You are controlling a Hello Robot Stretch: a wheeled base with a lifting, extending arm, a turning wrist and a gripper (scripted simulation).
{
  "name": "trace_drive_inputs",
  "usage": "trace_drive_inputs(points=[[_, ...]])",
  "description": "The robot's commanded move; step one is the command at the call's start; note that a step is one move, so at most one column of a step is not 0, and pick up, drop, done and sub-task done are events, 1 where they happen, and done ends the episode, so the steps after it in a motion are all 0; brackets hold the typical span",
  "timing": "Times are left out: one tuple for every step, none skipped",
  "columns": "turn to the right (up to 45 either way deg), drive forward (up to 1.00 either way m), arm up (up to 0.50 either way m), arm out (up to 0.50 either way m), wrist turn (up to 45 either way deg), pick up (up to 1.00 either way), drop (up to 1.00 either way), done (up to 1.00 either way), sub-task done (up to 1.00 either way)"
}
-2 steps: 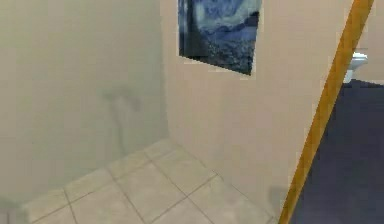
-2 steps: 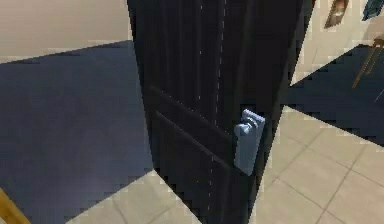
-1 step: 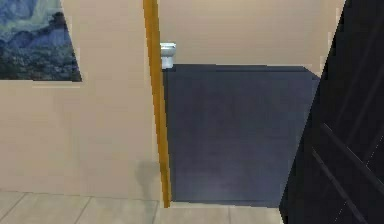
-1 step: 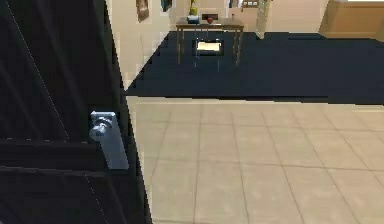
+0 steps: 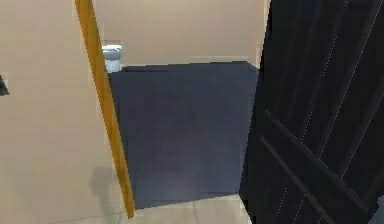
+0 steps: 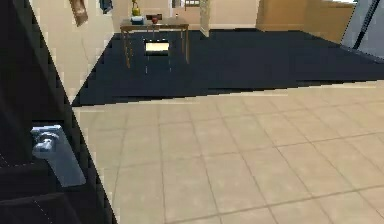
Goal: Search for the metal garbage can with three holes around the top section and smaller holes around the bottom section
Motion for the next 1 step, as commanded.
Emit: trace_drive_inputs(points=[[0.0, 1.00, 0.00, 0.00, 0.0, 0.00, 0.00, 0.00, 0.00]])
